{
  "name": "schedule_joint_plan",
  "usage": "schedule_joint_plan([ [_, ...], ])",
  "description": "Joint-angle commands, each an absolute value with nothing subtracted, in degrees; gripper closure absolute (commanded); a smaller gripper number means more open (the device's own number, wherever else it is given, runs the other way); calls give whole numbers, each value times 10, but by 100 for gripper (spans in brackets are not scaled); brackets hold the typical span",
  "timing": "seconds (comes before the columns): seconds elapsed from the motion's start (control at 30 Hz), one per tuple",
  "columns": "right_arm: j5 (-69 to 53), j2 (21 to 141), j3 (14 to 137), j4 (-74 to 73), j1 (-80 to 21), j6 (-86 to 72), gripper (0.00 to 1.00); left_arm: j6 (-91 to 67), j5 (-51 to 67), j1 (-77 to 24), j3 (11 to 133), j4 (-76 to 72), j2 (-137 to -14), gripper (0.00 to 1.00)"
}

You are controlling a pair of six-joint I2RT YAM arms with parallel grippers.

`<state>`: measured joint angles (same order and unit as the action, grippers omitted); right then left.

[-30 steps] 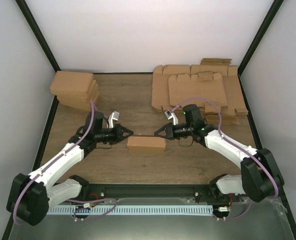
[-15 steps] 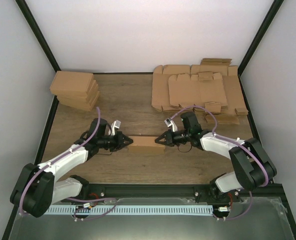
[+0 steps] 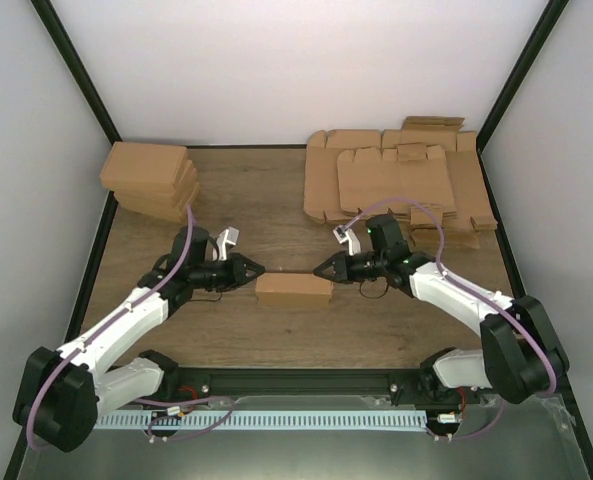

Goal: Fold the paper box

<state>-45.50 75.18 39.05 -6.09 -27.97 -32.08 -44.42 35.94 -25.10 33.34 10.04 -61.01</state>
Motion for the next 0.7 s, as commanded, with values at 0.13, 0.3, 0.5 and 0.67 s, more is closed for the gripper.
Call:
schedule_joint_plan([
  [0.13,-401,718,434,-132,-281,-277,94,-364,302,-251,368,194,-583,77],
  [0.3,-362,702,454,-166,-281,-257,84,-319,250,-251,387,248,-563,60],
  [0.5,-341,695,460,-175,-281,-252,71,-295,241,-252,390,250,-545,32],
  [0.67,-333,693,461,-176,-281,-253,57,-297,230,-253,391,256,-544,9],
])
